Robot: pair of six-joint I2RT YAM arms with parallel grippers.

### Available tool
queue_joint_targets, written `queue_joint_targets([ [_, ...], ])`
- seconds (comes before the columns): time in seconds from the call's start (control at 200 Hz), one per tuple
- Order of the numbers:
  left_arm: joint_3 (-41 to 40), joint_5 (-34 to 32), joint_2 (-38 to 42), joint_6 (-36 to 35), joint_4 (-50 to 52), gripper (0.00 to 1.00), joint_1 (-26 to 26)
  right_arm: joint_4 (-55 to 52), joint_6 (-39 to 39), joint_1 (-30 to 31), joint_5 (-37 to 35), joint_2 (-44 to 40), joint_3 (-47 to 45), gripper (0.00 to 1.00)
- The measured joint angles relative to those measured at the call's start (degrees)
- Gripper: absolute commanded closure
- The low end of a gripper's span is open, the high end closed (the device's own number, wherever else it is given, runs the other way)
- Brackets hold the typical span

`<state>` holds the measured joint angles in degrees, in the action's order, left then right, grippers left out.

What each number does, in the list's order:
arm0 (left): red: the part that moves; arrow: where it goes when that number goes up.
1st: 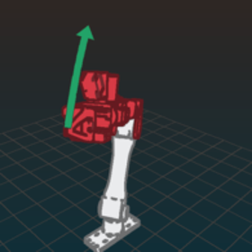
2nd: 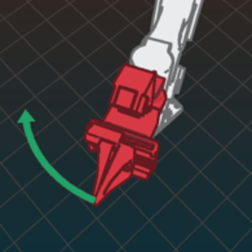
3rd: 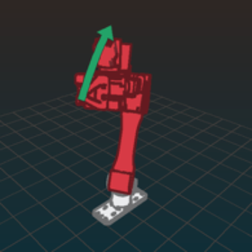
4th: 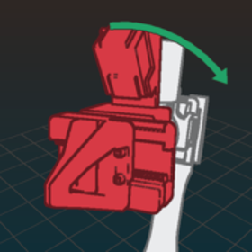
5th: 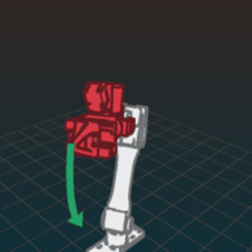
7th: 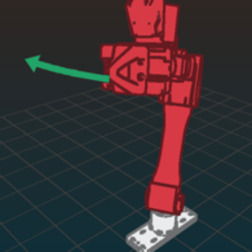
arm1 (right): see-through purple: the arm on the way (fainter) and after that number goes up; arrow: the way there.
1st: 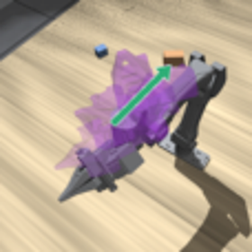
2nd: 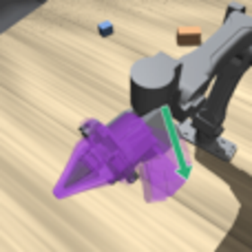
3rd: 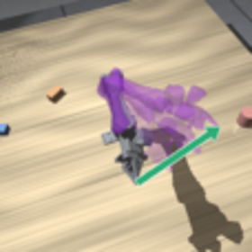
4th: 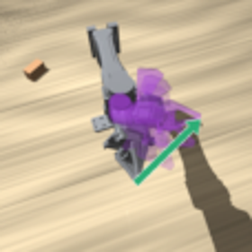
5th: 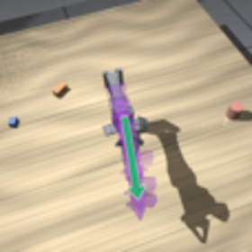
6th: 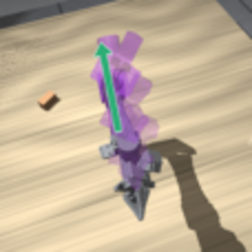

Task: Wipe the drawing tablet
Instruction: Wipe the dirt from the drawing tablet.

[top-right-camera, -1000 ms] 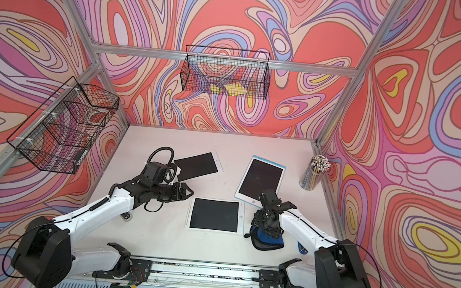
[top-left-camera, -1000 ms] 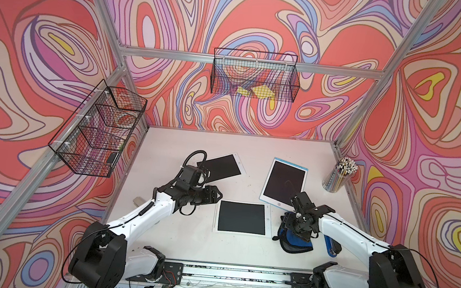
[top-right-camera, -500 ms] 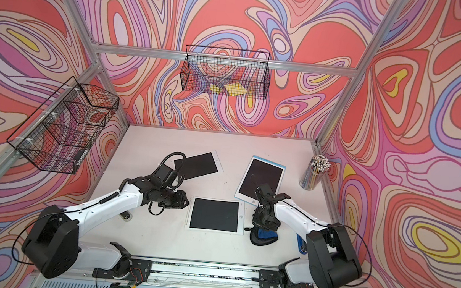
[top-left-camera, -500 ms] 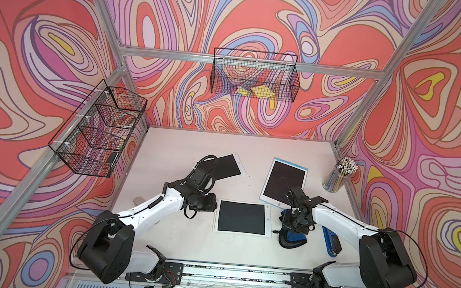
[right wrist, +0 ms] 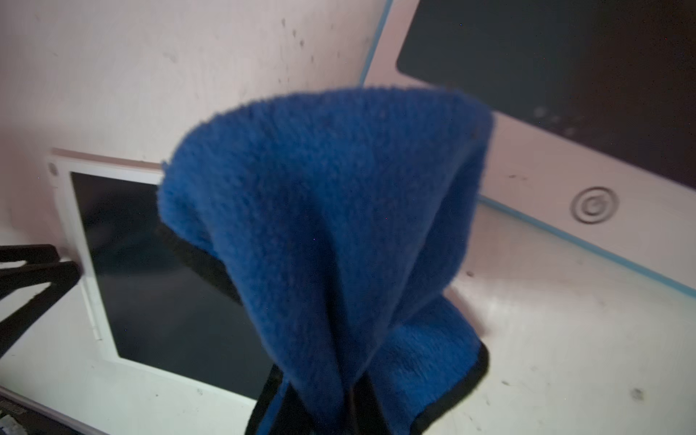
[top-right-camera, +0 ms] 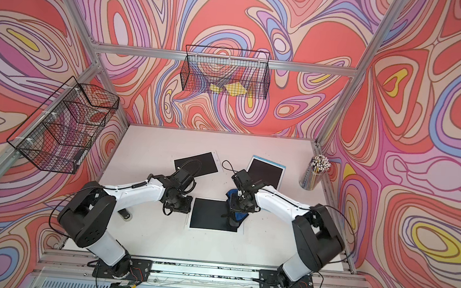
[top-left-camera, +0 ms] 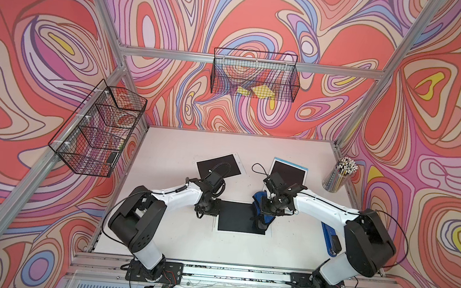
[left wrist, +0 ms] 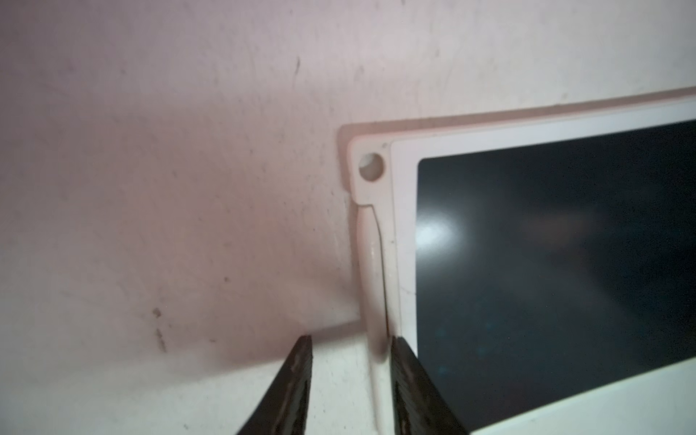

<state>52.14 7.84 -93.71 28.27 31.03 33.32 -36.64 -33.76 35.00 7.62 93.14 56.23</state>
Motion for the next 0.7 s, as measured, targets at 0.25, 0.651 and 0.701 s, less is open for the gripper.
queue_joint_targets([
  [0.25,0.63,-0.85,-0.9,-0.22,-0.63,0.69,0.07,5.81,-0.59,2.71,1.2,5.57,0.48,1.0],
  [0.651,1.62,-2.38,-1.86,-0.7,-0.79,0.79,0.87,17.99,-5.33,9.49,5.73,14.82,7.45,1.0],
  [0.701,1.7,-2.58,-1.95,-0.68,-0.81,0.8,0.9,19.32,-5.46,9.46,5.88,14.36,6.43,1.0],
])
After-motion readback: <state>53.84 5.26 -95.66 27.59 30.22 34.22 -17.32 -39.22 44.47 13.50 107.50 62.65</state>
